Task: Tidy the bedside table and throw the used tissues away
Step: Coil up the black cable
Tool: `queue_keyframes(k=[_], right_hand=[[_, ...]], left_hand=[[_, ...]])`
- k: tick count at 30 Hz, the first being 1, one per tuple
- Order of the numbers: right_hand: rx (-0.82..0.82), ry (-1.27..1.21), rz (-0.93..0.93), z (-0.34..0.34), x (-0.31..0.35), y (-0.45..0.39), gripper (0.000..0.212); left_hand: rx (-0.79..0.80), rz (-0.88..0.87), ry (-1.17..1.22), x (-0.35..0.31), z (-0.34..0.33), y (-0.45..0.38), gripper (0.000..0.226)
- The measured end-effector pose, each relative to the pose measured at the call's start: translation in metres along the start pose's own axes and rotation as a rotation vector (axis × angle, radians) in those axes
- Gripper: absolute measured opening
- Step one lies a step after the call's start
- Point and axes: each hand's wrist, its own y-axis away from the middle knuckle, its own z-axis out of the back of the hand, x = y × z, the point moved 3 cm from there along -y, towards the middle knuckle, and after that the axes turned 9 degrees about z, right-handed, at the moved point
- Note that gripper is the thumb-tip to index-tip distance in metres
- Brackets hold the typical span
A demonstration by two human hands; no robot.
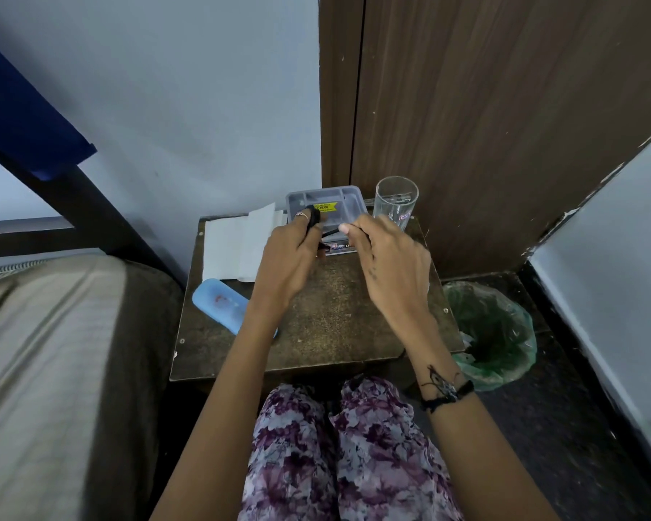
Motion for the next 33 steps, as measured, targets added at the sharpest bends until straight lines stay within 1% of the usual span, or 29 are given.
queue_keyframes(k=[3,6,9,12,14,15,16,18,19,22,25,27,29,31,33], right_hand=[[-0.008,0.0,-0.036,0.003,-0.002,-0.002,0.033],[-0.007,0.002,-0.08,0.002,-0.008,-0.006,0.039],[0.004,0.01,-0.082,0.001,-0.013,-0.013,0.04],[-0.007,0.022,-0.083,0.005,-0.019,-0.019,0.041],[0.003,0.036,-0.084,0.004,-0.024,-0.023,0.043],[0.011,0.033,-0.091,0.002,-0.027,-0.024,0.044],[0.023,0.019,-0.104,0.0,-0.029,-0.024,0.047],[0.071,-0.027,-0.141,-0.008,-0.031,-0.022,0.052],[0.106,-0.045,-0.162,-0.013,-0.031,-0.02,0.053],[0.215,-0.119,-0.217,-0.028,-0.026,-0.011,0.053],[0.232,-0.204,-0.198,-0.038,-0.016,0.003,0.046],[0.216,-0.225,-0.181,-0.042,-0.008,0.012,0.04],[0.201,-0.252,-0.172,-0.045,-0.002,0.019,0.04],[0.217,-0.266,-0.173,-0.047,0.003,0.025,0.039],[0.242,-0.283,-0.164,-0.047,0.006,0.03,0.034]], left_hand=[[0.1,0.101,0.126,0.001,0.002,0.002,0.026],[0.259,0.125,0.2,0.002,0.002,0.01,0.025],[0.405,0.158,0.214,0.004,0.003,0.014,0.024],[0.549,0.157,0.16,0.006,0.005,0.018,0.016],[0.616,0.139,0.156,0.004,0.007,0.022,0.013],[0.638,0.123,0.187,0.001,0.007,0.024,0.014],[0.645,0.103,0.232,-0.001,0.007,0.025,0.022],[0.625,0.071,0.312,-0.005,0.008,0.026,0.046],[0.603,0.055,0.35,-0.008,0.008,0.026,0.05],[0.481,0.064,0.573,-0.012,0.007,0.022,0.041],[0.371,0.121,0.764,-0.018,0.004,0.017,0.044],[0.371,0.134,0.819,-0.018,-0.002,0.015,0.043],[0.369,0.141,0.889,-0.015,-0.007,0.012,0.04],[0.301,0.16,0.941,-0.012,-0.009,0.009,0.036],[0.219,0.178,0.909,-0.009,-0.009,0.006,0.033]])
